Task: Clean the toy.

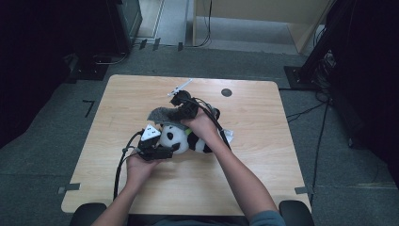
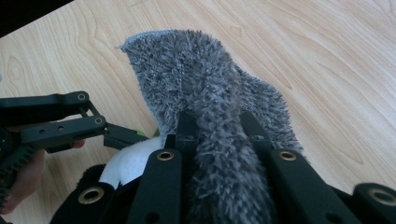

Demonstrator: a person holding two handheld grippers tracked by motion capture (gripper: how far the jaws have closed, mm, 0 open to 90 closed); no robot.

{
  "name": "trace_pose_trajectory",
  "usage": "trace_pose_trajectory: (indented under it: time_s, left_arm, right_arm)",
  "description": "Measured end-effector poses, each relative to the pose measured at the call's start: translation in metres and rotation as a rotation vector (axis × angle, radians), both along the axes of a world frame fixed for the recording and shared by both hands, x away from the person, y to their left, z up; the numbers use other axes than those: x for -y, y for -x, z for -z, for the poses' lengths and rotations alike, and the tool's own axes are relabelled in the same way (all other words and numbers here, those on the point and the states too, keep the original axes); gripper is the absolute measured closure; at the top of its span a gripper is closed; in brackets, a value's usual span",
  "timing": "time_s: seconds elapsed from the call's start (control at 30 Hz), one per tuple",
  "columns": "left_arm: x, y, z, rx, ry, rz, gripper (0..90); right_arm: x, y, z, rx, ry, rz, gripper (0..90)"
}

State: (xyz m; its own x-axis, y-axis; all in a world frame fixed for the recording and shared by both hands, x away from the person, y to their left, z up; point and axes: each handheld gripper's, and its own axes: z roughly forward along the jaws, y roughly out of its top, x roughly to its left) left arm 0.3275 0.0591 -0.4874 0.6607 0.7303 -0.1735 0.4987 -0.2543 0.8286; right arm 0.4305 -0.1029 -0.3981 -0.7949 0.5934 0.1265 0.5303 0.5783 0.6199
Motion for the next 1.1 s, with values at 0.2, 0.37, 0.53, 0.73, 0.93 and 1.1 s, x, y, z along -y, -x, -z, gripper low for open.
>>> trace_pose_trajectory:
  time_s: [0.2, 0.37, 0.53, 0.73, 0.93, 1.1]
  left_arm:
    - [0.000, 0.001, 0.000, 0.001, -0.007, 0.000, 19.6]
    - [0.001, 0.001, -0.001, -0.001, -0.020, -0.003, 23.8]
    - [0.001, 0.001, -0.001, -0.005, -0.020, -0.005, 25.9]
    - [0.001, 0.001, -0.001, -0.014, -0.014, -0.008, 27.9]
    - [0.001, 0.001, -0.001, -0.019, -0.005, -0.012, 28.4]
    - [0.000, 0.000, -0.001, -0.024, 0.000, -0.013, 28.4]
  right_arm:
    - [0.009, 0.000, 0.003, 0.001, -0.004, -0.007, 74.0]
    - [0.022, -0.001, 0.006, 0.004, -0.019, 0.006, 73.7]
    - [0.037, -0.002, 0.004, 0.011, 0.017, 0.036, 74.1]
    - [0.052, -0.001, 0.000, 0.042, 0.062, 0.033, 74.3]
    - [0.076, -0.003, -0.009, 0.057, 0.050, 0.077, 74.5]
    - [0.097, -0.005, -0.014, 0.087, 0.081, 0.133, 74.6]
